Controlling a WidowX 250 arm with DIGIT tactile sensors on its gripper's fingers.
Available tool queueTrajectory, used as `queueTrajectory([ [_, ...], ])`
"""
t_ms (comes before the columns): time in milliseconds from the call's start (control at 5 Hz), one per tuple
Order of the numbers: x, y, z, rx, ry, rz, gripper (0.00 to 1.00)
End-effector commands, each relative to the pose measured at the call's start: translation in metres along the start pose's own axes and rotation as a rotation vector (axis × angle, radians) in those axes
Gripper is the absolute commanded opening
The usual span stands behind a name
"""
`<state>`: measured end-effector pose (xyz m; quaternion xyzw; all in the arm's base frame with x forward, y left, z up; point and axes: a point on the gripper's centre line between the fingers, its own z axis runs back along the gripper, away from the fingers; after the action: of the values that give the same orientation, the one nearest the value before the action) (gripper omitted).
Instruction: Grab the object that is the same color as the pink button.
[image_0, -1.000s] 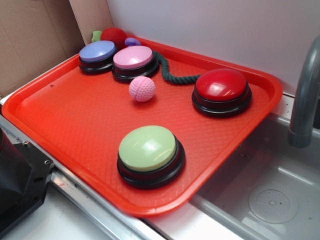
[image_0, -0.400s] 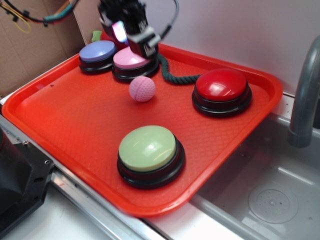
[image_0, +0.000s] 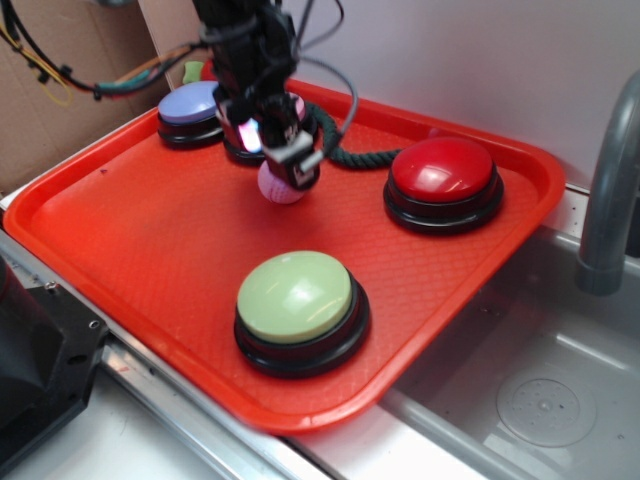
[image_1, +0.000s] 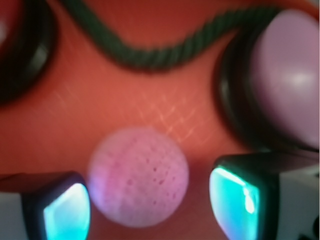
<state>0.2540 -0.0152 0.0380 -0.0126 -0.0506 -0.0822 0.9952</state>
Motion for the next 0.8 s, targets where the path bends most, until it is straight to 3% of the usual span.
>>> queueTrajectory([
  [0, 0.0, -0.013, -0.009, -0.012, -0.005, -0.026, 0.0],
  [400, -0.003, -0.013, 0.04, 0.058, -0.026, -0.026, 0.0],
  [600, -0.018, -0.009, 0.092, 0.095, -0.008, 0.025, 0.0],
])
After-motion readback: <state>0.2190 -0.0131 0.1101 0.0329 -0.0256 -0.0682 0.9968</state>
